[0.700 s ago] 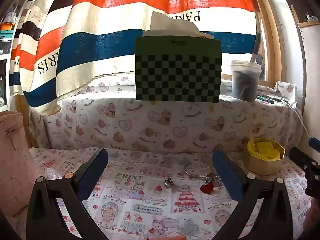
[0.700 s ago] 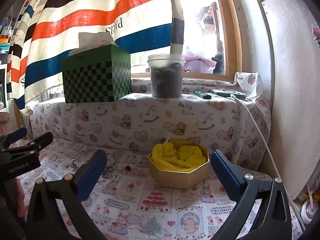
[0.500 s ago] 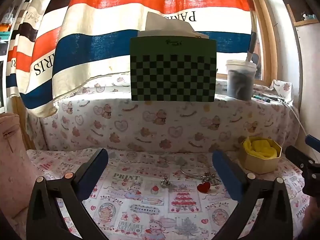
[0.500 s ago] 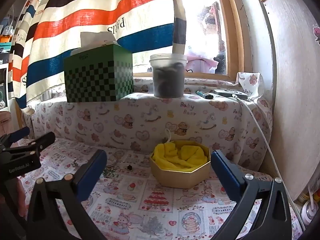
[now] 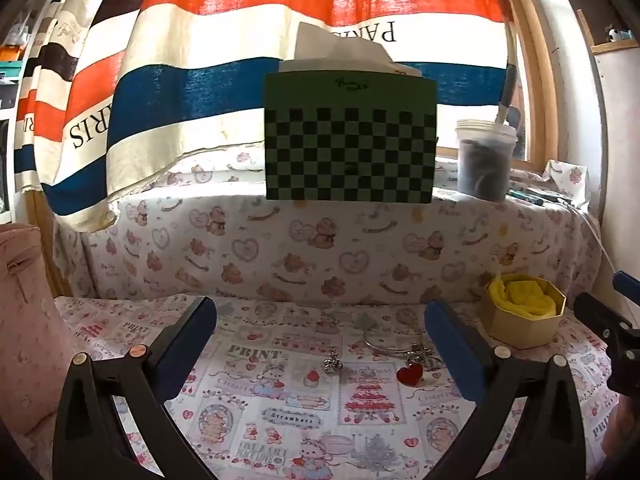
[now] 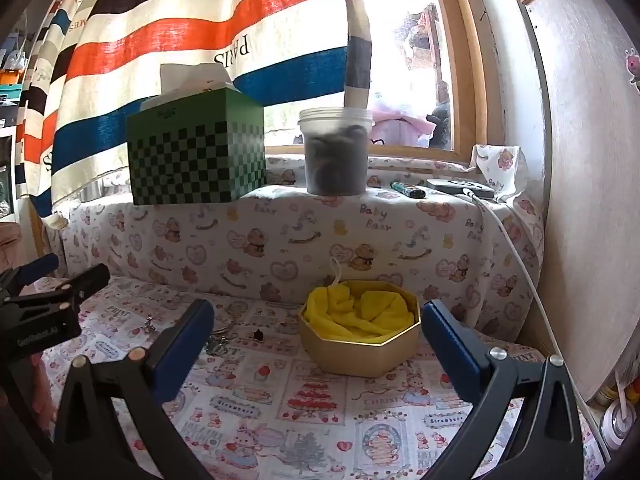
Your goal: Organize jewelry
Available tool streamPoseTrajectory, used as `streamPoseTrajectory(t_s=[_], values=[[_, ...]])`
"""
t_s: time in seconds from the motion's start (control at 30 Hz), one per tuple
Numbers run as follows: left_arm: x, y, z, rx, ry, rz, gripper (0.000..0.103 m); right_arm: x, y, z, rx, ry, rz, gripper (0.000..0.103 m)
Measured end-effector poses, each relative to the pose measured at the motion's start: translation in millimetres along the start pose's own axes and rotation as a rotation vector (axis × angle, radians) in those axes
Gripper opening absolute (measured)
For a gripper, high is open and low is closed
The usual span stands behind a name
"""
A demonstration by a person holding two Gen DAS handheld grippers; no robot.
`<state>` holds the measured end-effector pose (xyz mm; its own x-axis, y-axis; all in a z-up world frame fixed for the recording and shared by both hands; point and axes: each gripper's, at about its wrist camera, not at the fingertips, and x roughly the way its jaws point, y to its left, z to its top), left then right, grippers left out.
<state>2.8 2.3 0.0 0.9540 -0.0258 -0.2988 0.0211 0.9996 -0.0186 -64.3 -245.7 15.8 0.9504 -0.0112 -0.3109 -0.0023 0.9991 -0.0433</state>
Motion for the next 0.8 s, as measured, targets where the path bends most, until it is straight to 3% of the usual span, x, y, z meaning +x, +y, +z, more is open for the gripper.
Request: streamPoseTrajectory(t_s=[0.13, 0.63, 0.8], values=[[-0.8, -0.2, -1.4, 0.003, -0.005, 0.022, 0.103, -0.2, -0.4, -0.1, 0.004, 0.001, -0.008, 0.103], [-5.0, -5.6, -2.1, 0.036, -0.004, -0.046, 0.103, -0.7, -0.4, -0.3, 0.002, 0.004, -0.001, 0.103], [-5.2, -6.5, -1.8, 0.034, 0.002, -0.037, 0.103, -0.9, 0.1, -0.9, 0.001, 0.005, -0.001, 0.103]])
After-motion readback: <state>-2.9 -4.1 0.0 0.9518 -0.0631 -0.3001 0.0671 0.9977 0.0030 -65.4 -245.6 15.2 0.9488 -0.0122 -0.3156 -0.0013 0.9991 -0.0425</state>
